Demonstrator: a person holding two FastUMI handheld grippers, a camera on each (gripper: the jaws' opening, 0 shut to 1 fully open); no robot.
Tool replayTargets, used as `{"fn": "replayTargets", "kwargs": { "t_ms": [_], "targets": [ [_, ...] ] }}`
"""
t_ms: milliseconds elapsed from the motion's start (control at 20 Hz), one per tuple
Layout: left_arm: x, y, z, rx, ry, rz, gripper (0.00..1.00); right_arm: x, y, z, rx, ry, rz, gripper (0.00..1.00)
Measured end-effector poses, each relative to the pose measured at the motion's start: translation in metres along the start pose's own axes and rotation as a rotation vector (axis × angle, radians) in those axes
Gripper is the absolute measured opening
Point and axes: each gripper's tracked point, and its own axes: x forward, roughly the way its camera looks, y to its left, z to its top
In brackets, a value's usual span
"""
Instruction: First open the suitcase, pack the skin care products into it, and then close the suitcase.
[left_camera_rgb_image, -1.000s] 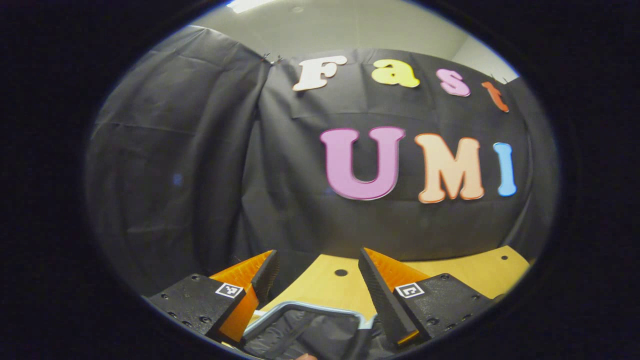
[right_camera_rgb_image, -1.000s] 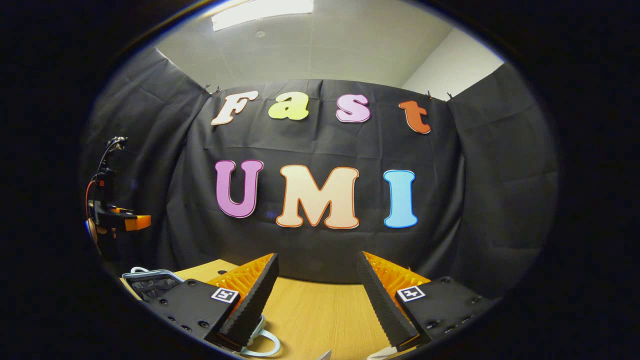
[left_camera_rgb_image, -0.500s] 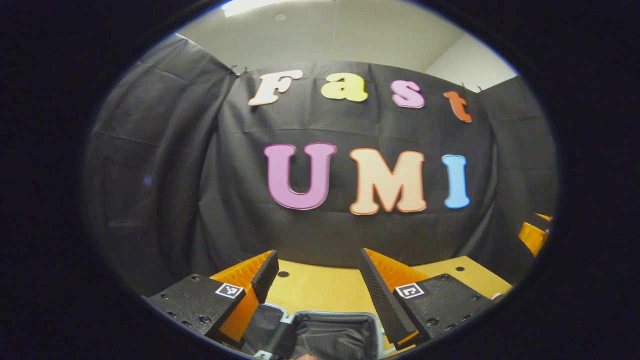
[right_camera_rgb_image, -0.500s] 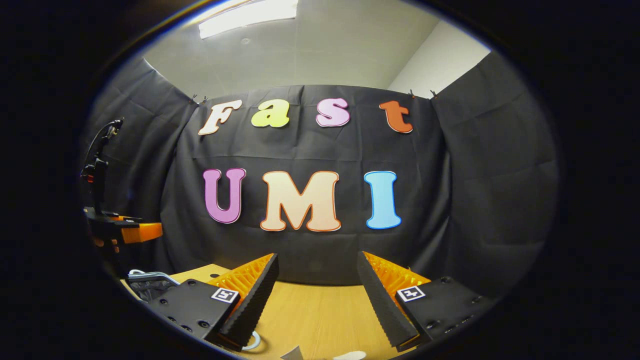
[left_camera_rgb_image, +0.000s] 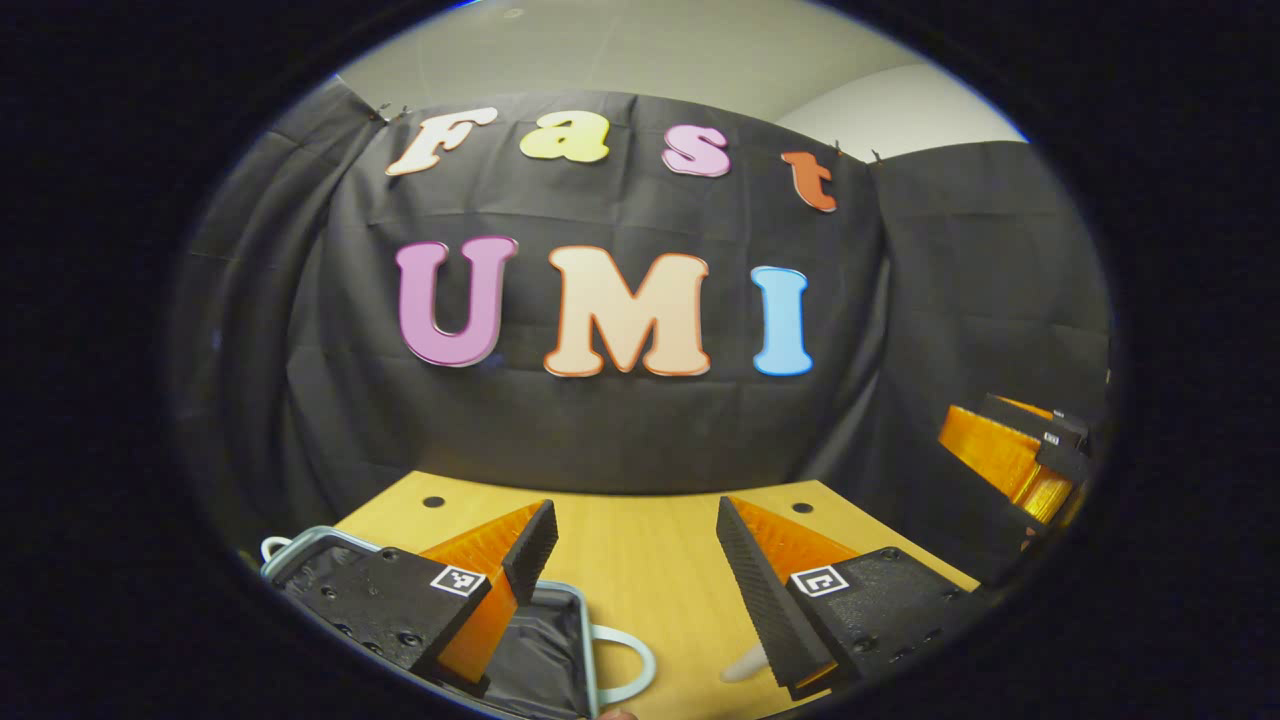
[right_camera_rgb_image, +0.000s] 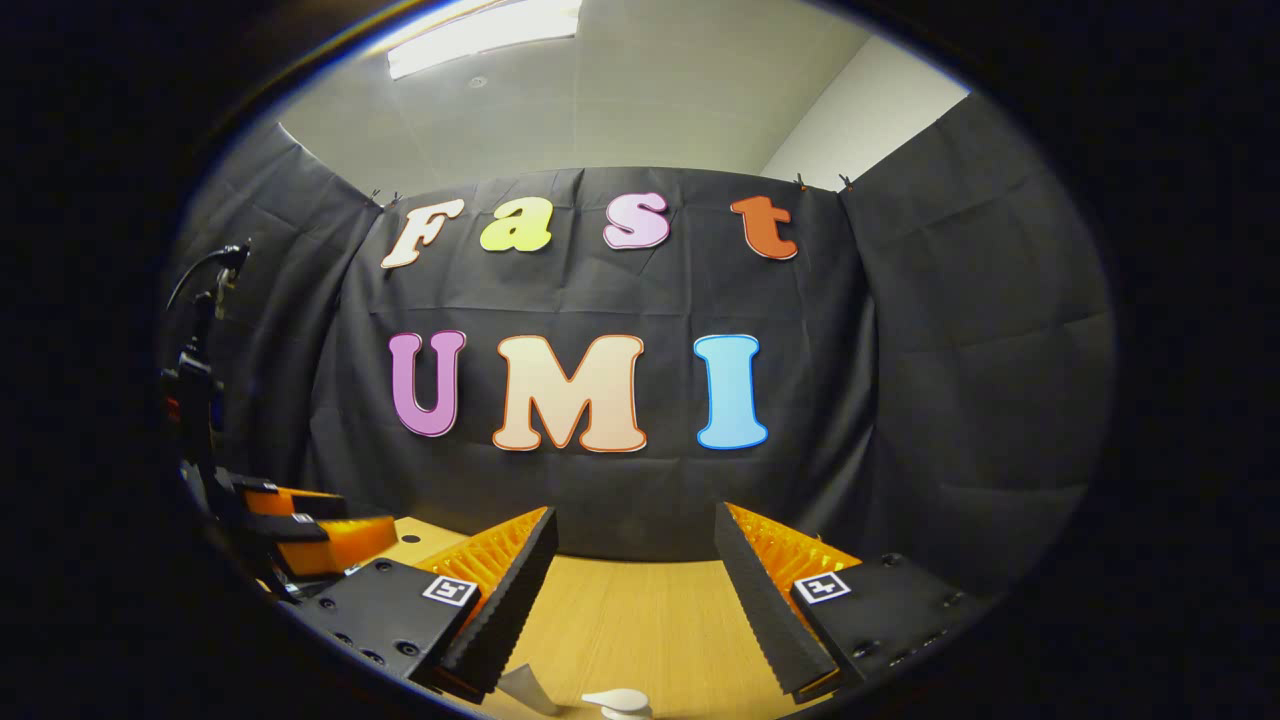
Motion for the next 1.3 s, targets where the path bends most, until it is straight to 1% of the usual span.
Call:
{"fn": "replayTargets", "kwargs": {
  "t_ms": [100, 250, 400, 500, 550, 600, 750, 800, 900, 950, 1000, 1050, 1100, 1150, 1200, 1250, 1300],
  "targets": [
    [0.006, -0.021, -0.021, 0.011, 0.04, -0.031, 0.95, -0.006, -0.012, 0.0, -0.008, 0.0, -0.004, 0.99],
    [0.016, -0.051, -0.063, 0.001, 0.126, -0.079, 0.95, -0.014, -0.029, 0.0, -0.02, 0.004, -0.017, 0.99],
    [0.02, -0.073, -0.104, -0.006, 0.22, -0.117, 0.94, -0.022, -0.045, -0.003, -0.032, 0.012, -0.034, 0.99],
    [0.021, -0.083, -0.129, -0.014, 0.276, -0.134, 0.95, -0.027, -0.056, -0.005, -0.043, 0.019, -0.045, 0.99],
    [0.022, -0.087, -0.141, -0.02, 0.297, -0.138, 0.94, -0.029, -0.06, -0.005, -0.049, 0.022, -0.051, 0.99],
    [0.023, -0.09, -0.152, -0.025, 0.319, -0.142, 0.95, -0.03, -0.065, -0.005, -0.054, 0.025, -0.057, 0.99],
    [0.025, -0.093, -0.192, -0.034, 0.401, -0.147, 0.94, -0.035, -0.075, -0.007, -0.073, 0.036, -0.075, 0.99],
    [0.026, -0.093, -0.205, -0.033, 0.429, -0.14, 0.95, -0.037, -0.077, -0.008, -0.079, 0.04, -0.079, 0.99],
    [0.024, -0.092, -0.227, -0.037, 0.483, -0.135, 0.92, -0.04, -0.078, -0.012, -0.087, 0.051, -0.078, 0.99],
    [0.025, -0.09, -0.235, -0.039, 0.501, -0.135, 0.85, -0.041, -0.077, -0.014, -0.089, 0.057, -0.073, 0.99],
    [0.026, -0.087, -0.242, -0.035, 0.514, -0.124, 0.81, -0.041, -0.074, -0.016, -0.091, 0.063, -0.067, 0.99],
    [0.026, -0.084, -0.248, -0.035, 0.531, -0.115, 0.65, -0.041, -0.071, -0.018, -0.092, 0.068, -0.059, 1.0],
    [0.026, -0.08, -0.253, -0.031, 0.545, -0.1, 0.59, -0.041, -0.067, -0.02, -0.091, 0.071, -0.048, 1.0],
    [0.028, -0.081, -0.251, -0.038, 0.539, -0.111, 0.32, -0.041, -0.06, -0.022, -0.086, 0.074, -0.032, 1.0],
    [0.027, -0.086, -0.25, -0.06, 0.556, -0.139, 0.34, -0.04, -0.054, -0.027, -0.079, 0.079, -0.015, 1.0],
    [0.023, -0.09, -0.245, -0.086, 0.568, -0.157, 0.3, -0.038, -0.047, -0.032, -0.072, 0.089, 0.002, 1.0],
    [0.02, -0.088, -0.237, -0.09, 0.563, -0.158, 0.29, -0.035, -0.041, -0.042, -0.065, 0.104, 0.018, 0.99]
  ]
}}
